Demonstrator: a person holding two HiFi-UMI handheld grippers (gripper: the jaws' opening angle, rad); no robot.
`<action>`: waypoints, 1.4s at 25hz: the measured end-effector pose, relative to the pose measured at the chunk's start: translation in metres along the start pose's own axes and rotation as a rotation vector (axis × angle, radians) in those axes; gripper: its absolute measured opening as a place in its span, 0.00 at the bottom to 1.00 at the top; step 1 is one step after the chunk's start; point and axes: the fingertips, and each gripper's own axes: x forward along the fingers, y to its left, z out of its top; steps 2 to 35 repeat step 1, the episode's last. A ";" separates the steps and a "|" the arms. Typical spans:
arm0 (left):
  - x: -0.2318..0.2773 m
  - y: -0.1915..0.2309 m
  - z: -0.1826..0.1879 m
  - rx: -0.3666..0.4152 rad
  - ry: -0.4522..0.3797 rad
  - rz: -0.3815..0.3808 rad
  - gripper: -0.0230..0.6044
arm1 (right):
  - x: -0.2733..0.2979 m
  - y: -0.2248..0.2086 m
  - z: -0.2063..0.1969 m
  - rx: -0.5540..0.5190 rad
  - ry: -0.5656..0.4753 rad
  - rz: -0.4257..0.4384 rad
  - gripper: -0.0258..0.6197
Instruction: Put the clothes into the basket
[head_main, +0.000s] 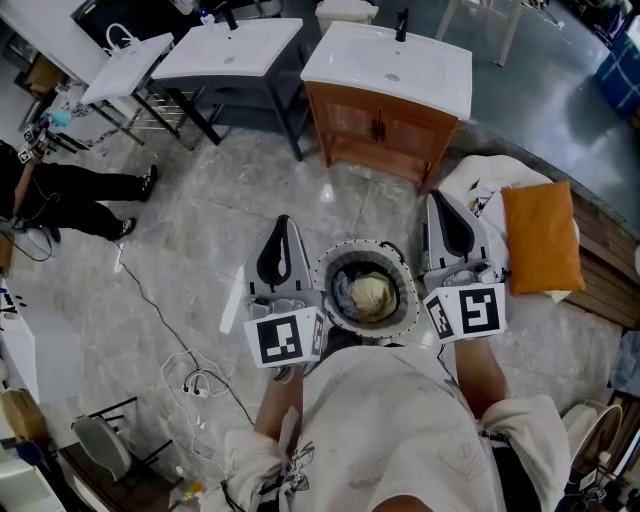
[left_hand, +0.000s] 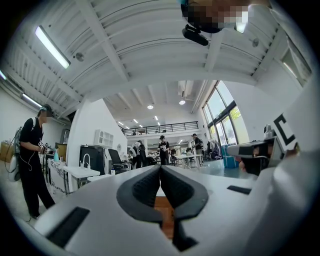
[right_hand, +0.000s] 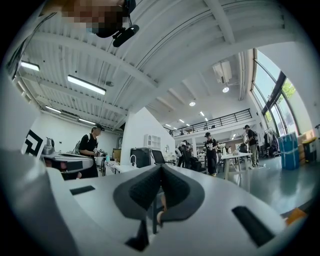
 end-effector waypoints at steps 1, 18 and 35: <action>0.000 0.000 0.000 0.002 0.000 0.000 0.04 | 0.000 -0.001 -0.001 0.000 0.001 -0.001 0.02; 0.000 0.000 0.000 0.002 0.000 0.000 0.04 | 0.000 -0.001 -0.001 0.000 0.001 -0.001 0.02; 0.000 0.000 0.000 0.002 0.000 0.000 0.04 | 0.000 -0.001 -0.001 0.000 0.001 -0.001 0.02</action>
